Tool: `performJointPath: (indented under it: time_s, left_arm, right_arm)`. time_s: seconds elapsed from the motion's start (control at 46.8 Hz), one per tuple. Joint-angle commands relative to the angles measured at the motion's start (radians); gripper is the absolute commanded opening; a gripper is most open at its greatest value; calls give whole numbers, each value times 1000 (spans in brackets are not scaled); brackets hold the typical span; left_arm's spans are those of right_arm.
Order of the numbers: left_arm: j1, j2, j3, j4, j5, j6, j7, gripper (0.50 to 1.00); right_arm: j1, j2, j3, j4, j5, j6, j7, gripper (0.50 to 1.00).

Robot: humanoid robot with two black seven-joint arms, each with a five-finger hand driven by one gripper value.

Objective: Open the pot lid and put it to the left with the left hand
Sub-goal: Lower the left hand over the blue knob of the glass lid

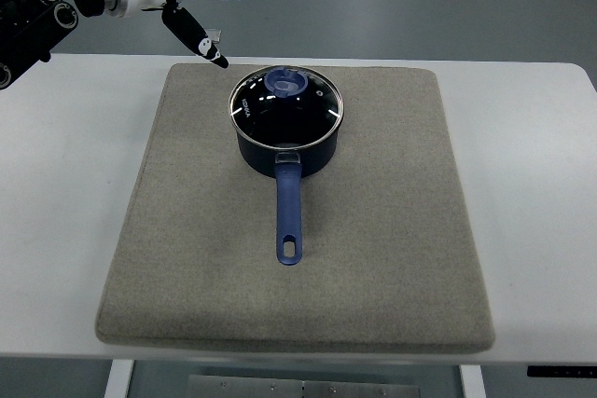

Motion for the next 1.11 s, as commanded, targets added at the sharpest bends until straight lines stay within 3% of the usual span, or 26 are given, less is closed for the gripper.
performJointPath:
  time_s: [0.0,0.598,1.089]
  left_arm:
    - [-29,-8,45,-1,46,-2,2,990]
    - [-98,-80,144,-88,156,-44,3,990]
    - [-83,-111,171,-91,268,-44,8,988]
  right_arm:
    - [0,0,0,0,0,0,0,917]
    - [0,0,0,0,0,0,0,917]
    - [0,0,0,0,0,0,0,917]
